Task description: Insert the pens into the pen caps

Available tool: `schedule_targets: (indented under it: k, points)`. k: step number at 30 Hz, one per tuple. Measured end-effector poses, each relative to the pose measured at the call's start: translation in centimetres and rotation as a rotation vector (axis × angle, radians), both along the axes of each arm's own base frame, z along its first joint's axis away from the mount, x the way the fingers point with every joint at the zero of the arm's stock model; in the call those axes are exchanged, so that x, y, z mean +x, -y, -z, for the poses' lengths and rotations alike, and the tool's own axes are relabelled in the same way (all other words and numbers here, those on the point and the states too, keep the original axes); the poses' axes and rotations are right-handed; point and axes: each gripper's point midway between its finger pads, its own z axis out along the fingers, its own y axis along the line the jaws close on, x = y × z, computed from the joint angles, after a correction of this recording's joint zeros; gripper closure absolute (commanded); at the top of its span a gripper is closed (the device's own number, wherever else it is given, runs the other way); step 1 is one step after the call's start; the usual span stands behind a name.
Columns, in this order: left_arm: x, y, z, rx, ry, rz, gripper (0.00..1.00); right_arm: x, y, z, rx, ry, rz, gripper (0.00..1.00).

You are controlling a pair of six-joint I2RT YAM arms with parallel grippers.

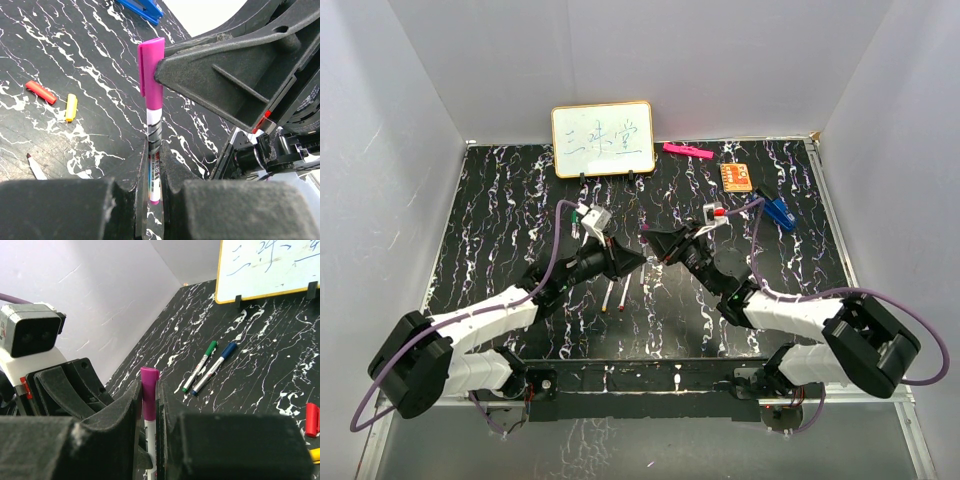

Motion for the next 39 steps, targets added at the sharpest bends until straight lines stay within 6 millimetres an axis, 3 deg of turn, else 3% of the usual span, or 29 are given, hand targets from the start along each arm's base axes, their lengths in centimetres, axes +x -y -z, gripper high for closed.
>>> schedule_targets:
  k: [7, 22, 39]
  points:
    - [0.0, -0.3, 0.0, -0.032, 0.021, -0.025, 1.00, -0.2, -1.1, 0.1, 0.005, 0.025, -0.064, 1.00]
    - [0.0, -1.9, -2.3, -0.070, 0.133, -0.091, 1.00, -0.8, -2.6, -1.8, 0.053, 0.105, -0.154, 1.00]
    - [0.8, -2.6, -1.3, -0.013, 0.152, -0.126, 1.00, 0.1, -2.9, -0.1, 0.000, 0.058, -0.114, 1.00]
